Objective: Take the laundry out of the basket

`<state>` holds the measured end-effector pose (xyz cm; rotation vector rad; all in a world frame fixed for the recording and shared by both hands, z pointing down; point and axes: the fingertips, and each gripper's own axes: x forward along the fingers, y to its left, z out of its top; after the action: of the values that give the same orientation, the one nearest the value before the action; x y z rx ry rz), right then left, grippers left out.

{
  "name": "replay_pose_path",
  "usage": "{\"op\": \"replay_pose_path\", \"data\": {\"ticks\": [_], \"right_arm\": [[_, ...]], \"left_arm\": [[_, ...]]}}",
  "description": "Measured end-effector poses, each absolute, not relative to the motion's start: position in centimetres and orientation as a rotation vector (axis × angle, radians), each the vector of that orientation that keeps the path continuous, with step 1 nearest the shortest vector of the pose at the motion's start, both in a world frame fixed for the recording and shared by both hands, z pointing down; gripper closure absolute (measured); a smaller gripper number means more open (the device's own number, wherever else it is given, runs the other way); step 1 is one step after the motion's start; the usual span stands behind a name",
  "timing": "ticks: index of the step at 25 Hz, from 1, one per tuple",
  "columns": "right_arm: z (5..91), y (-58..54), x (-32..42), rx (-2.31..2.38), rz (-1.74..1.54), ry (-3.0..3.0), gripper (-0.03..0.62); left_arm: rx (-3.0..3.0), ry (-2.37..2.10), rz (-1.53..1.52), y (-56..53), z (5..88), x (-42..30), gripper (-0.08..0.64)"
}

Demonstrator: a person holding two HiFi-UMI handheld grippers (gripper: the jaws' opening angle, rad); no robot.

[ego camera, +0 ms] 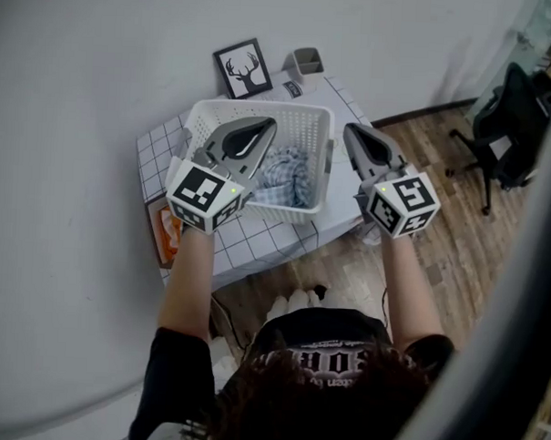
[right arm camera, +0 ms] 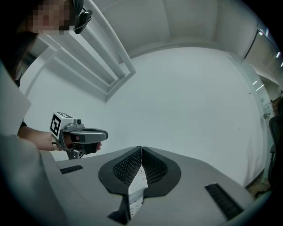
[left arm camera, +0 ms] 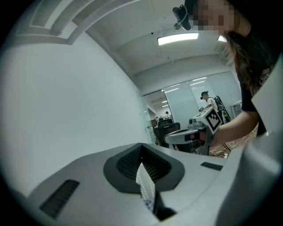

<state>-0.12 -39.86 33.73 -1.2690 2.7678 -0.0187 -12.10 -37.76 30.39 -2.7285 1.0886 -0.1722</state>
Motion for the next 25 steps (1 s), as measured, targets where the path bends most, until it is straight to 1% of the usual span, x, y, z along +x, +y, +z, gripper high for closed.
{"op": "replay_pose_path", "data": {"ticks": [4,11,16,17,18,25], "right_arm": [[33.9,-40.5,0.9,-1.291,-0.012,2.757,0.564],[34.5,-41.4,2.2,-1.266,-0.033,2.749,0.564],[35.0,-42.3,3.3,-1.281,-0.046,2.741,0.563],[35.1,-42.5,3.5,-1.286,-0.051,2.742,0.563],[35.1,-42.6,3.6,-1.289,-0.056,2.743,0.563],[35.9,-43.7,4.7,-1.306,-0.074,2.737,0.564]], "left_arm": [[-2.796,1.000,-0.221,-39.1,32.5,-11.4,0.558],[-2.785,0.931,-0.500,-42.4,36.8,-10.4,0.558],[-2.705,0.755,-0.810,-43.1,42.1,-9.6,0.551],[-2.692,0.701,-0.869,-42.9,43.3,-9.3,0.477],[-2.677,0.652,-0.919,-42.8,44.3,-9.1,0.452],[-2.678,0.481,-1.105,-42.3,49.2,-8.6,0.351]]}}
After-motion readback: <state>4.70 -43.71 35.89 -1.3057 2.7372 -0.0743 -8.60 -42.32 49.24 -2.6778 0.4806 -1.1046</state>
